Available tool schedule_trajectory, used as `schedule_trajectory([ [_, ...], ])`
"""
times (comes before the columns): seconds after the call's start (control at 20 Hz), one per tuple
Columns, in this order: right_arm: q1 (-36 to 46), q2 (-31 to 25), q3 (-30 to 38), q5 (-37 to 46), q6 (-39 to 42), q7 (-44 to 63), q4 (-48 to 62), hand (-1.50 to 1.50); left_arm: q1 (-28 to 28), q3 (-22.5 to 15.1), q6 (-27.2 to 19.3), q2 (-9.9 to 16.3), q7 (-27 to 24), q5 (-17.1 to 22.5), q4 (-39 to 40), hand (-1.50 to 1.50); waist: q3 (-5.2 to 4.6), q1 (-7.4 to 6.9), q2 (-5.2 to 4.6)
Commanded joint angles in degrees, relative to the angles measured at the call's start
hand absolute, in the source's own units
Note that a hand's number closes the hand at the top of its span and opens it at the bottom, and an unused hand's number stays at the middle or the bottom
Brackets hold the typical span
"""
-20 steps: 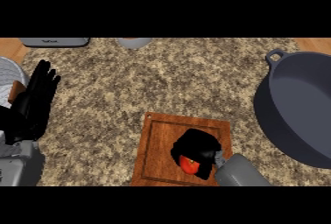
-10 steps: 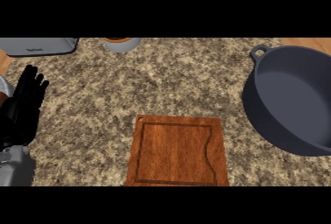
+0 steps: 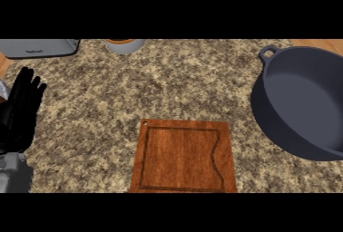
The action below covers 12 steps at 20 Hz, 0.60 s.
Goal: Pick the tomato from the cutting board and place it in the pot
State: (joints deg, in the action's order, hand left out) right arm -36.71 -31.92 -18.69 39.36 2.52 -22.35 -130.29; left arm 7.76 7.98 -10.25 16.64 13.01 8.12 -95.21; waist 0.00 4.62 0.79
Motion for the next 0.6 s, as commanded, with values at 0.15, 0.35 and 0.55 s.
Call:
schedule_trajectory([
  [0.15,-7.41,2.09,18.36,-19.51,-2.88,0.23,-11.86,1.50,0.52,-1.15,-0.08,-0.96,0.40,-0.33,-0.71,0.00,0.02,-1.65,-0.42],
  [0.35,-5.49,1.66,30.47,-29.30,-0.99,-0.36,-7.70,1.50,1.59,-2.83,-0.41,-1.64,0.32,-2.01,-0.59,0.00,0.03,-3.01,-0.61],
  [0.55,1.88,-2.52,41.84,-42.88,4.55,2.82,0.87,1.50,2.79,-1.94,1.76,-1.22,-0.79,-0.46,1.62,0.00,0.00,-4.28,-0.92],
])
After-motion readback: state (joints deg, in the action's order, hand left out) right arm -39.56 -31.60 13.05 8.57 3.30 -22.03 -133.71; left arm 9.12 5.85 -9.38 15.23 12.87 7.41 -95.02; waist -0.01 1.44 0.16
